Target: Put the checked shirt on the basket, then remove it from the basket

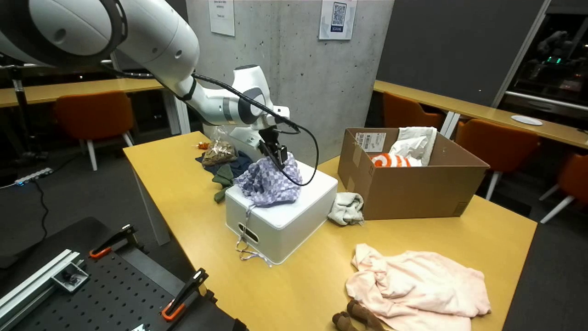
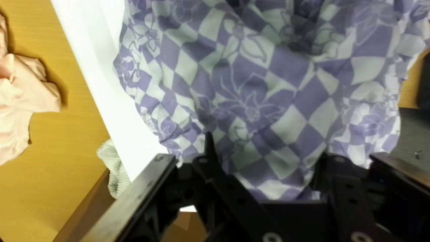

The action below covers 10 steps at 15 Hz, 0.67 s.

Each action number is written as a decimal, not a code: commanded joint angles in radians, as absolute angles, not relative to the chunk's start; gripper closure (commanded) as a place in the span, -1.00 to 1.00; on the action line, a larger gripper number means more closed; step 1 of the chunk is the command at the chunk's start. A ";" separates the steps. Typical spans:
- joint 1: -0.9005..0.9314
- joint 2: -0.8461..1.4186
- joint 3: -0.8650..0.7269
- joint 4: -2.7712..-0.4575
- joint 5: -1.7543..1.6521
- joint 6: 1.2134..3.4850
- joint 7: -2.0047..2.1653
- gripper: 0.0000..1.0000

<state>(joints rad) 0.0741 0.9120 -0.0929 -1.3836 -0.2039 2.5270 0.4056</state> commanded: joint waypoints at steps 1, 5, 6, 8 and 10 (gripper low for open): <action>0.082 0.958 -0.123 -1.305 -0.157 2.472 0.378 -0.23; 0.074 0.906 -0.141 -1.344 -0.150 2.455 0.378 -0.89; 0.075 0.888 -0.150 -1.357 -0.152 2.459 0.383 -0.97; 0.076 0.838 -0.161 -1.395 -0.154 2.459 0.386 -1.00; 0.085 0.789 -0.173 -1.437 -0.161 2.445 0.401 -1.00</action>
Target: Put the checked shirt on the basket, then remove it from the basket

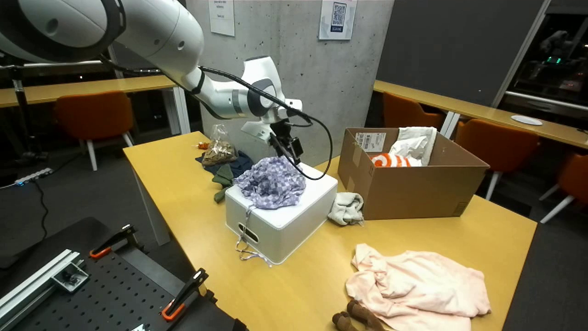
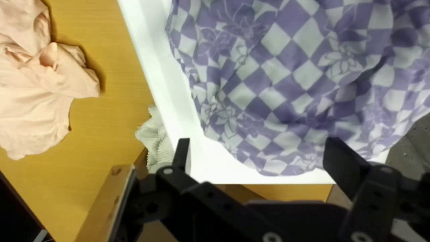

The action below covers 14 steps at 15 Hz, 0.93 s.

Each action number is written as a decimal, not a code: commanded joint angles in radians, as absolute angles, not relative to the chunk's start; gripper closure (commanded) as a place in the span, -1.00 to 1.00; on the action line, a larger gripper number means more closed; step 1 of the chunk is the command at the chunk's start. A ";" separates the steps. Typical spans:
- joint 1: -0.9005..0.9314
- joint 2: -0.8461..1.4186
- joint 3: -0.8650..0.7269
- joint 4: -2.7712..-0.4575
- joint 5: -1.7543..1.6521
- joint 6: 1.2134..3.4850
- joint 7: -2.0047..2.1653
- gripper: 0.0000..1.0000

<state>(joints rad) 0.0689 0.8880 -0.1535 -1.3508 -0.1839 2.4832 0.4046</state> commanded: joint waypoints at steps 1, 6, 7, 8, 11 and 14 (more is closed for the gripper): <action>0.087 0.760 -0.172 -1.473 -0.162 2.449 0.404 -1.00; 0.112 0.664 -0.146 -1.655 -0.160 2.520 0.416 -1.00; 0.116 0.655 -0.139 -1.686 -0.156 2.527 0.417 -1.00; 0.123 0.648 -0.137 -1.721 -0.156 2.544 0.423 -1.00; 0.143 0.648 -0.152 -1.802 -0.169 2.630 0.446 -1.00; 0.184 0.665 -0.199 -1.842 -0.189 2.750 0.489 -1.00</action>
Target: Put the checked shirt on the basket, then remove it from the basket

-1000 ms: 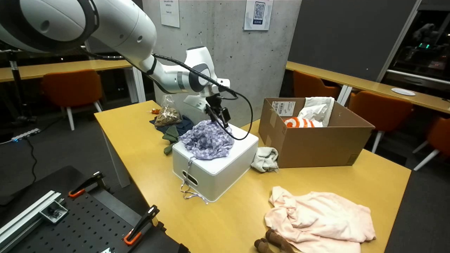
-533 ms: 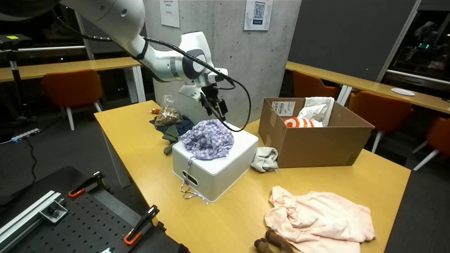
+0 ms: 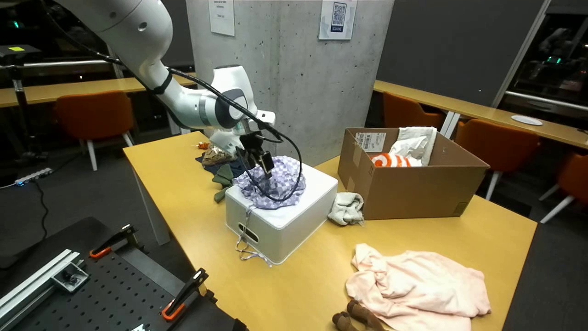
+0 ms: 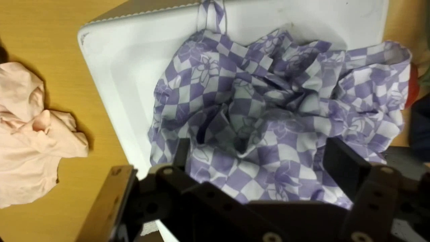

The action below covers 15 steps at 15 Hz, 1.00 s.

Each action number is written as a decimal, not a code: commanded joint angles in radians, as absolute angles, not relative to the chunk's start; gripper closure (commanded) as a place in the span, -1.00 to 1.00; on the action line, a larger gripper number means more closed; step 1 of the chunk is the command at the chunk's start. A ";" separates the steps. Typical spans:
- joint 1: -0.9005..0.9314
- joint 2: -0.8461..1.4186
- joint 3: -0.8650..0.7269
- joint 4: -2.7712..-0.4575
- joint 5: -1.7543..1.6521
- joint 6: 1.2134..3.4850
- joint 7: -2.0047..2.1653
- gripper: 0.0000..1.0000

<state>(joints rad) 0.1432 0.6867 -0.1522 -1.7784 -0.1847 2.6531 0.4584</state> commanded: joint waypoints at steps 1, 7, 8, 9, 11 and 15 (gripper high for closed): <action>0.194 0.673 -0.211 -1.841 -0.186 2.776 0.492 -1.00; 0.224 0.733 -0.235 -1.784 -0.165 2.804 0.478 -0.60; 0.219 0.744 -0.230 -1.775 -0.160 2.803 0.474 -0.47; 0.215 0.755 -0.227 -1.770 -0.156 2.803 0.471 -0.35; 0.209 0.774 -0.225 -1.762 -0.150 2.804 0.466 -0.02; 0.208 0.778 -0.234 -1.771 -0.142 2.803 0.464 0.59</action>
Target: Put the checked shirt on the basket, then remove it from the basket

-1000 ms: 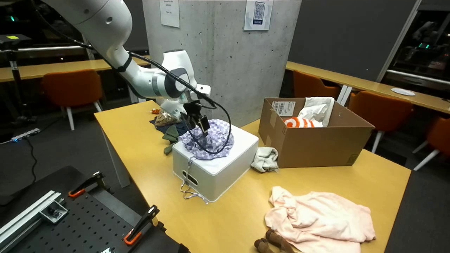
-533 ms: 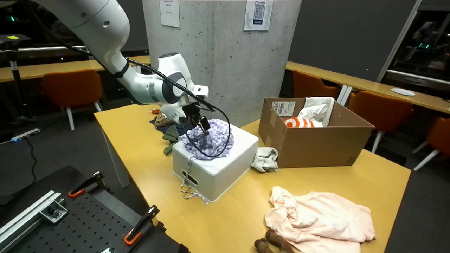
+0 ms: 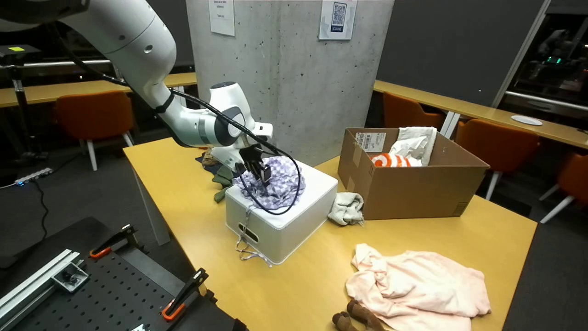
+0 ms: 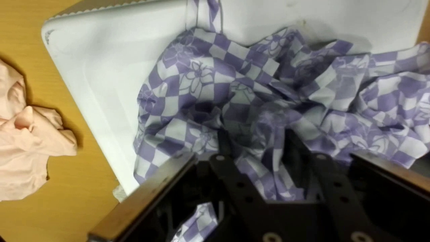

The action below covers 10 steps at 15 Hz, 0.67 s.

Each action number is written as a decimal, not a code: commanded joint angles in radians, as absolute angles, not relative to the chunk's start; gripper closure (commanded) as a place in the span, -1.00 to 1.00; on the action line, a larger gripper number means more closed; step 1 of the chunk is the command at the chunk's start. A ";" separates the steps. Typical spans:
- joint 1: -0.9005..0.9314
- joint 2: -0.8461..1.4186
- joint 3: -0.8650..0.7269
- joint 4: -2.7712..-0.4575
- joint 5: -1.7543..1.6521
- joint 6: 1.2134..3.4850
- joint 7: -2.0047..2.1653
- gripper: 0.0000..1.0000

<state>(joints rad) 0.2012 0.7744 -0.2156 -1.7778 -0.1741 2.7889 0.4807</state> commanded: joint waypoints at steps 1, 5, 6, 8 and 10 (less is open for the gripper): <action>0.209 0.769 -0.237 -1.777 -0.140 2.802 0.464 0.77; 0.203 0.706 -0.257 -1.787 -0.145 2.779 0.453 1.00; 0.203 0.673 -0.272 -1.796 -0.151 2.772 0.453 1.00; 0.204 0.628 -0.298 -1.797 -0.162 2.765 0.456 0.98; 0.206 0.577 -0.328 -1.797 -0.178 2.753 0.459 0.98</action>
<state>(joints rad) 0.1993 0.6687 -0.2918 -1.7725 -0.1686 2.7855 0.4754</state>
